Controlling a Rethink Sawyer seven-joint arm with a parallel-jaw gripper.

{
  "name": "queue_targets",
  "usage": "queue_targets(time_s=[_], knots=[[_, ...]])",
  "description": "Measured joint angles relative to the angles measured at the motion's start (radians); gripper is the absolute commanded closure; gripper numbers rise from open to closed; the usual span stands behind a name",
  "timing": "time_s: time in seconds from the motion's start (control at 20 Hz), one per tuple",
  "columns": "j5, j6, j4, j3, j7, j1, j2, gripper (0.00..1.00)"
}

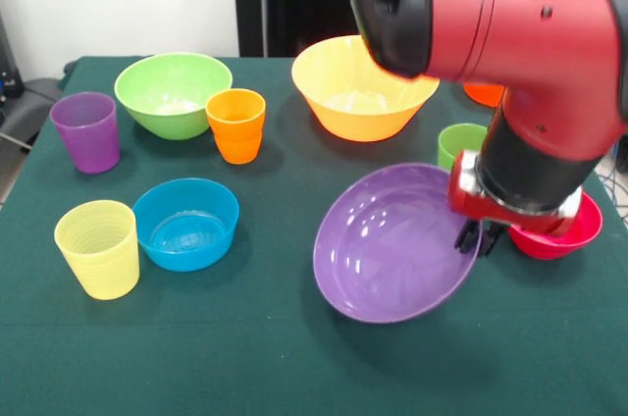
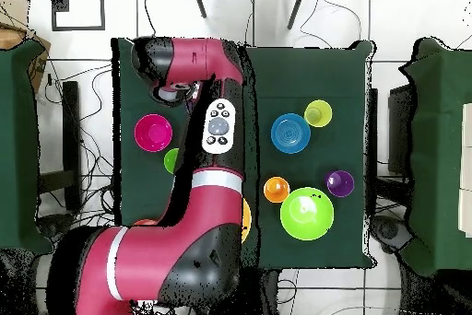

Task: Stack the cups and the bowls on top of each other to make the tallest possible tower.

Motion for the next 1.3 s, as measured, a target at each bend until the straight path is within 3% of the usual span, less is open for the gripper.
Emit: queue_targets(time_s=[0.15, 0.45, 0.85, 1.3], knots=[[0.0, -0.016, -0.023, -0.005, 0.0, 0.007, 0.051, 1.0], [-0.001, -0.016, -0.07, -0.029, 0.0, 0.019, 0.08, 1.0], [0.001, -0.016, -0.107, -0.053, 0.0, 0.02, 0.093, 1.0], [0.002, -0.017, -0.076, -0.053, 0.0, 0.02, 0.072, 1.0]])
